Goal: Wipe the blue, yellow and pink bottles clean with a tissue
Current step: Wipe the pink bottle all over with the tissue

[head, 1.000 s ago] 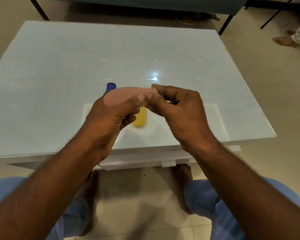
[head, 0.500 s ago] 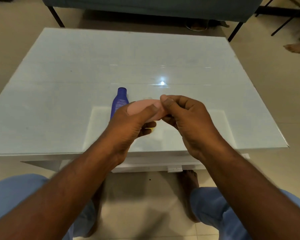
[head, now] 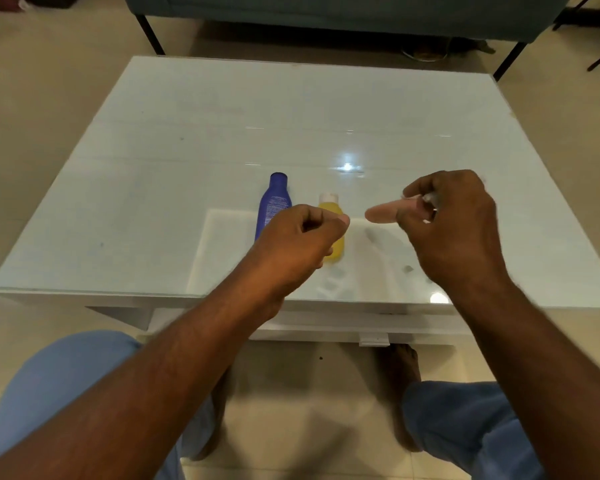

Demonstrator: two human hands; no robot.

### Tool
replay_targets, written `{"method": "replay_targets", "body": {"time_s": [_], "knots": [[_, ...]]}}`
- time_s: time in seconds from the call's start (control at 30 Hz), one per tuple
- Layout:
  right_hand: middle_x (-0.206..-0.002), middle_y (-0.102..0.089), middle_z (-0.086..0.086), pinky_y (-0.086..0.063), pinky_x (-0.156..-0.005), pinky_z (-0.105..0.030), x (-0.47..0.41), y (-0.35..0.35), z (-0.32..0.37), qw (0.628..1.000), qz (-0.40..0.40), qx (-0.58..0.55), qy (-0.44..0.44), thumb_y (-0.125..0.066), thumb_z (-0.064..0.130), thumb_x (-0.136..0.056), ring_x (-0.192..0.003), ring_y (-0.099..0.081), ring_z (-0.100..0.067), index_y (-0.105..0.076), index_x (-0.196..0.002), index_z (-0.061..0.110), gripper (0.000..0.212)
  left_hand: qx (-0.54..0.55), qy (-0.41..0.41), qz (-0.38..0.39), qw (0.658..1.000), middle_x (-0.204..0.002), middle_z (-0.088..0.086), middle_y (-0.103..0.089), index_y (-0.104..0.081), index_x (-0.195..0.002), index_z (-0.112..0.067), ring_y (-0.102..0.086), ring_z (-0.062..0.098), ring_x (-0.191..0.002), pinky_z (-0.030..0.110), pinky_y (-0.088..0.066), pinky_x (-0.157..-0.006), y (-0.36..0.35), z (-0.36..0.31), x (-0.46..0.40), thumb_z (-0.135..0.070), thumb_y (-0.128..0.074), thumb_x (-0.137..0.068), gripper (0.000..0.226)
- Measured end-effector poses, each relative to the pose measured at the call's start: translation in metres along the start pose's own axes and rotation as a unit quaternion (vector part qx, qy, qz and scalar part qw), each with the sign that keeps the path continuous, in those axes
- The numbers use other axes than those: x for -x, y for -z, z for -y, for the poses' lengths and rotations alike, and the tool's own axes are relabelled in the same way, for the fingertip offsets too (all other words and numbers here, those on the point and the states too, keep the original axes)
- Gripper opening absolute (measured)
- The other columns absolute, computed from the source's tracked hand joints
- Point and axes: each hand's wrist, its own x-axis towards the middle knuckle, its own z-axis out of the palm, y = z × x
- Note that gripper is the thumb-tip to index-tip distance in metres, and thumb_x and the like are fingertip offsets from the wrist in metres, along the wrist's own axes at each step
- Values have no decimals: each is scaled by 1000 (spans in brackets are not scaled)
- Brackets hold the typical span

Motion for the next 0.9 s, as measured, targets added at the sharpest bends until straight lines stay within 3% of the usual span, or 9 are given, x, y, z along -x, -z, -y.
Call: {"method": "replay_targets", "body": {"time_s": [0.17,0.3,0.4,0.53,0.6,0.67,0.83,0.9], "knots": [[-121,-53,-8,-47,-82,-32,7,-12,3,995,49,84,39,-79,20,-98,-108,-60,-29,-71,-103,14,11,-39,-16,18,999,-101,-3,-73,-70,-100,-29,-71,18,-99,32,-62,-87,-2,2,2,-43,-63,-98,16],[-129,-49,-12,-55,-90,-39,20,-17,8,965,165,200,30,-79,20,-97,-116,-55,-32,-66,-119,13,26,-61,-16,17,998,-101,-3,-75,-72,-104,-27,-72,19,-98,36,-63,-89,-5,5,-1,-44,-65,-97,20],[-129,-47,-11,-51,-86,-33,23,-26,11,959,197,202,17,-78,16,-97,-107,-51,-24,-62,-128,12,36,-64,-18,14,998,-99,-3,-75,-72,-105,-26,-73,19,-97,35,-63,-87,-6,7,-3,-41,-66,-98,18],[-125,-47,-5,-41,-70,-22,16,-32,14,972,210,107,-10,-70,11,-100,-88,-52,-11,-58,-137,12,39,-71,-26,14,997,-98,-3,-76,-71,-103,-28,-73,19,-96,33,-63,-86,-7,9,-4,-39,-66,-98,13],[-141,-49,-7,-45,-81,-20,18,-31,16,967,231,105,14,-71,14,-101,-104,-61,-17,-59,-144,14,44,-74,-29,16,997,-98,-3,-75,-70,-97,-30,-73,18,-96,31,-63,-85,-7,9,-3,-37,-65,-99,9],[-154,-47,-9,-48,-94,-27,19,-29,18,964,233,121,50,-68,16,-104,-121,-63,-27,-61,-145,15,42,-71,-33,19,997,-98,-3,-75,-68,-94,-31,-73,18,-95,30,-63,-83,-5,8,-3,-37,-64,-99,9],[-152,-57,-10,-50,-110,-37,6,-9,18,973,200,117,-12,-68,12,-103,-133,-63,-32,-63,-147,14,45,-69,-40,7,997,-101,-5,-74,-70,-102,-29,-71,16,-99,33,-61,-87,0,4,-1,-38,-64,-99,12],[-152,-58,-12,-50,-108,-37,5,-2,14,965,216,150,-17,-63,8,-105,-133,-62,-32,-61,-148,14,44,-85,-48,-9,995,-102,-8,-73,-70,-106,-28,-70,13,-99,34,-60,-89,3,2,-1,-40,-64,-99,15]]}}
